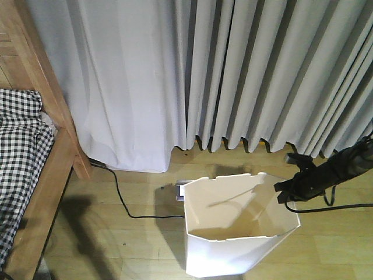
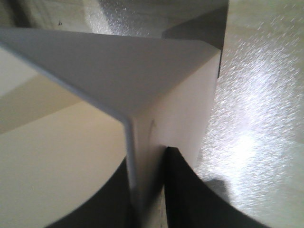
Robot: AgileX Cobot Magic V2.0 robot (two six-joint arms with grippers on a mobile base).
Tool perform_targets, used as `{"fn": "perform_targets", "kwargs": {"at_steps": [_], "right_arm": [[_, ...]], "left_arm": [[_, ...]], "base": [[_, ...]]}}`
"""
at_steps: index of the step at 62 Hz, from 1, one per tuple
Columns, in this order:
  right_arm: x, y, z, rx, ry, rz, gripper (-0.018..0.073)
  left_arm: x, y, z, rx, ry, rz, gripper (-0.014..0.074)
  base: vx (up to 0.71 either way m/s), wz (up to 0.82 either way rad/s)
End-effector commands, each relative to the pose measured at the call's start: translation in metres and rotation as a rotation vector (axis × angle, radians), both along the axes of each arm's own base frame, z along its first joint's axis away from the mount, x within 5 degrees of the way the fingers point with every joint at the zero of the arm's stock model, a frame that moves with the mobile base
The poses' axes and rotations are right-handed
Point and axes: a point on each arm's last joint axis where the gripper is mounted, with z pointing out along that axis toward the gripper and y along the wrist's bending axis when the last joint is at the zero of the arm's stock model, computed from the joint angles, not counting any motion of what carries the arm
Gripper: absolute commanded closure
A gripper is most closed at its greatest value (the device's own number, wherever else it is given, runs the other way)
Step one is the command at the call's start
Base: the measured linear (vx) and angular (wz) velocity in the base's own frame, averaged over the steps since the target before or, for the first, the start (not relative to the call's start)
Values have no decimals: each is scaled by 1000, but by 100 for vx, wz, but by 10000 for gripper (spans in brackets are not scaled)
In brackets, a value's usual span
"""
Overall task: Move trash bin to bedside with robot
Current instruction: 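Lower the bin onto the floor beside the bed with the right gripper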
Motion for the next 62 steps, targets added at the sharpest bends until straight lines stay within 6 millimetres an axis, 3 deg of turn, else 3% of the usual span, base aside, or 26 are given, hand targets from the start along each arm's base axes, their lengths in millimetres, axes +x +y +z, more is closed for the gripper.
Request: {"fn": "perform_targets", "kwargs": {"at_steps": [1,12,31,62], "right_arm": [[25,7,29,167,-13,-61,557],[34,10,2,187,-9,-98,556],[41,35,-35,146,55,-83,547],[48,50,-53,87,56,-44,504]], "left_arm": [[0,-1,3,-23,-69,-9,603],[0,-1,3,-23,-69,-9,603],[0,-1,3,-23,-69,-9,603],[0,-1,3,-23,-69,-9,603]], "base": [[0,0],[0,0],[0,0],[0,0]]}}
